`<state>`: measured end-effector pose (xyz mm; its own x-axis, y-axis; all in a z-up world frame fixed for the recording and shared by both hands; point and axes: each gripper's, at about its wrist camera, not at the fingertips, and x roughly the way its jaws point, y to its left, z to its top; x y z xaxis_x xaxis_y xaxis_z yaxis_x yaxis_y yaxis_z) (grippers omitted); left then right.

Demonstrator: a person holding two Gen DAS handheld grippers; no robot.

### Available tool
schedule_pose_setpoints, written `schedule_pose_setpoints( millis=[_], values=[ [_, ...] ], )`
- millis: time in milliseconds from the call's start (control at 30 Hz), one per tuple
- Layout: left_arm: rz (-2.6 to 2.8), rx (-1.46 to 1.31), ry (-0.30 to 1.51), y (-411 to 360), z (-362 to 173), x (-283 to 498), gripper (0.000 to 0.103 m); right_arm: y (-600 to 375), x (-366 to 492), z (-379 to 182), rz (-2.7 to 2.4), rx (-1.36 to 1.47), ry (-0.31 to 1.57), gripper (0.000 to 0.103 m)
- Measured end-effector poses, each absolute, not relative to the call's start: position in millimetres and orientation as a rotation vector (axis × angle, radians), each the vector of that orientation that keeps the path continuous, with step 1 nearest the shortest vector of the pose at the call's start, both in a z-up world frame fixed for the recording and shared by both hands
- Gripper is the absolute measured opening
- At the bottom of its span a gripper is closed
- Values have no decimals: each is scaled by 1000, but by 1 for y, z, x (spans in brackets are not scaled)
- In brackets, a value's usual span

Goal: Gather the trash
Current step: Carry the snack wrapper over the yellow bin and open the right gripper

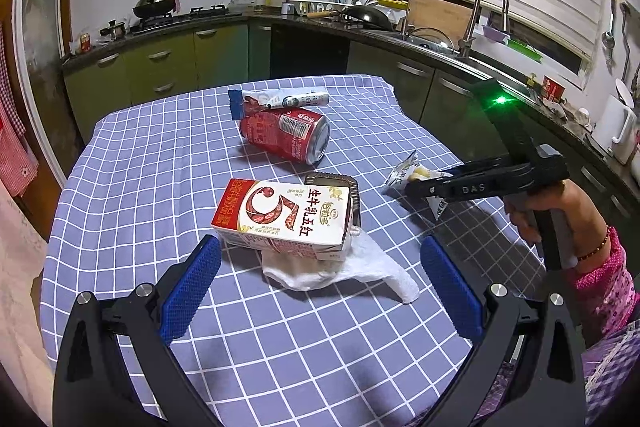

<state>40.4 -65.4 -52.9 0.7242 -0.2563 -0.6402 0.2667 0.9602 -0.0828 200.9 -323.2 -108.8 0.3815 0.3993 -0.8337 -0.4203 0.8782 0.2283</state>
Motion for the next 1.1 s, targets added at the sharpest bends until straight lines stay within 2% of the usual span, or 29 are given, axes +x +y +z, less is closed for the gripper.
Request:
schedule_pose_setpoints(
  millis=[200, 400, 633, 867, 967, 1033, 1100],
  values=[
    [-297, 21, 701, -68, -53, 39, 98, -343, 178, -83, 516, 28, 973, 40],
    [-307, 24, 701, -71, -54, 39, 98, -406, 151, -68, 371, 94, 902, 41],
    [-314, 30, 715, -78, -58, 41, 98, -503, 133, -90, 122, 186, 928, 41],
    [-329, 51, 725, -89, -60, 43, 98, -554, 128, -116, -30, 227, 964, 41],
    [-334, 63, 729, -93, -62, 44, 98, -569, 133, -127, -74, 254, 976, 43],
    [-336, 69, 732, -94, -63, 43, 98, -576, 135, -132, -107, 262, 977, 55],
    [-335, 72, 734, -94, -64, 44, 98, -577, 134, -133, -147, 241, 971, 55]
  ],
)
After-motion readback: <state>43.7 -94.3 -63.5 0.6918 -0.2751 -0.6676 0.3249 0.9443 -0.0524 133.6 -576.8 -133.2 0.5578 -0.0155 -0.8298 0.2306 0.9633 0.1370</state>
